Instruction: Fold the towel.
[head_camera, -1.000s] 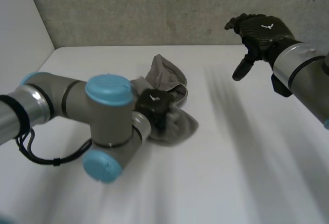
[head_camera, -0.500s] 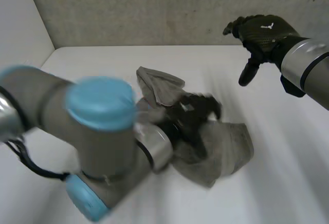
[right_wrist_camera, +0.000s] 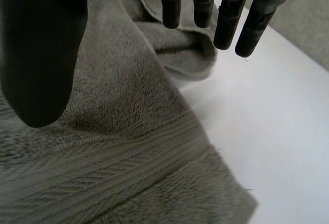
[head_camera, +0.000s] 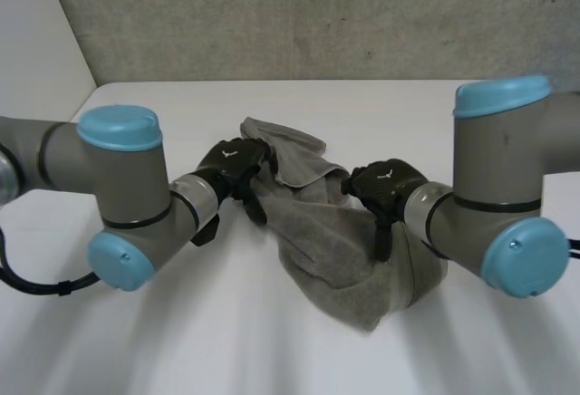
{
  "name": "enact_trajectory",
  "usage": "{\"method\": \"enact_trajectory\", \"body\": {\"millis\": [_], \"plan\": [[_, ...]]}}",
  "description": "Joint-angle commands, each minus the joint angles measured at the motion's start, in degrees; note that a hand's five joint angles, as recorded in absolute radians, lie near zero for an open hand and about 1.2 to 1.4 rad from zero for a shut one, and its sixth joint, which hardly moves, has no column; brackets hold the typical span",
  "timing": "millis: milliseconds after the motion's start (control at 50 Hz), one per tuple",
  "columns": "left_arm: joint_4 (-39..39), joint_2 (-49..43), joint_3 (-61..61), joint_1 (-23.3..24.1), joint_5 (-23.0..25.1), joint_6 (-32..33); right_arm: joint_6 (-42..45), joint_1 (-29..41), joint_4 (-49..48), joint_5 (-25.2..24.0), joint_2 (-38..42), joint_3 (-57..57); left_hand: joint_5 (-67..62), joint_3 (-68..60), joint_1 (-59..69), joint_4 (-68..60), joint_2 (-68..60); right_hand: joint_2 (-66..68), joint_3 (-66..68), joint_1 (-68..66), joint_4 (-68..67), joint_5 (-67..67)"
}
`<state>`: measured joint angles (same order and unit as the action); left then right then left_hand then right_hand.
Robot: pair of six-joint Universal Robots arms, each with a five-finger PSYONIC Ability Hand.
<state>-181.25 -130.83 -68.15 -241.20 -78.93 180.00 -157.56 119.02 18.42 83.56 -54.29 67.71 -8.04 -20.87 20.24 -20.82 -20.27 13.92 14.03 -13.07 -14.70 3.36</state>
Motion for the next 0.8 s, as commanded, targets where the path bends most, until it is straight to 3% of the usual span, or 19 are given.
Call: {"method": "enact_trajectory", "body": {"millis": [20,260,380,480,540,600,640,800], "plan": [[0.0,-5.6,4.5,0.1,-0.3,8.9,-6.1,-0.2,-4.5,0.5,4.3,-1.0,0.3,3.1,-2.5,3.0,2.5,-3.9,-4.0,3.1,4.7,-3.4],[-0.8,-11.0,9.4,0.2,-0.8,11.6,-7.0,-0.2,-9.0,3.3,8.5,-1.8,-0.4,2.4,-1.8,2.4,1.8,-3.9,-4.0,3.1,4.7,-3.4],[-0.5,-11.6,9.9,0.2,-0.6,11.6,-7.0,-0.2,-8.9,3.2,10.3,-3.1,-10.8,-8.0,8.6,-8.1,-8.6,-2.0,-2.1,1.1,2.8,-1.4],[-0.3,-11.6,9.5,0.2,-0.5,11.5,-7.0,-0.2,-8.7,2.8,10.7,-3.8,-19.3,-16.4,17.1,-16.5,-17.0,13.2,13.0,-14.0,-12.4,13.7],[-0.2,-11.6,9.4,0.3,-0.4,11.6,-7.1,-0.2,-8.1,2.5,10.0,-4.2,-27.5,-24.7,25.3,-24.7,-25.3,35.1,35.0,-36.0,-34.3,35.7],[-0.3,-11.7,9.5,0.2,-0.4,11.6,-7.1,-0.3,-8.1,2.0,9.5,-4.3,-29.5,-26.7,27.3,-26.7,-27.3,45.3,45.2,-46.1,-44.5,45.8],[-0.3,-11.7,9.9,0.2,-0.3,11.7,-7.0,-0.4,-8.1,1.2,7.5,-4.8,-41.1,-38.2,38.9,-38.3,-38.8,66.0,65.9,-66.8,-65.2,66.5],[-0.2,-10.9,12.9,0.1,-0.4,11.9,-6.5,-0.8,-6.8,-0.2,1.9,-9.4,-61.9,-59.1,59.7,-59.2,-59.7,66.1,66.0,-66.9,-65.3,66.6]]}}
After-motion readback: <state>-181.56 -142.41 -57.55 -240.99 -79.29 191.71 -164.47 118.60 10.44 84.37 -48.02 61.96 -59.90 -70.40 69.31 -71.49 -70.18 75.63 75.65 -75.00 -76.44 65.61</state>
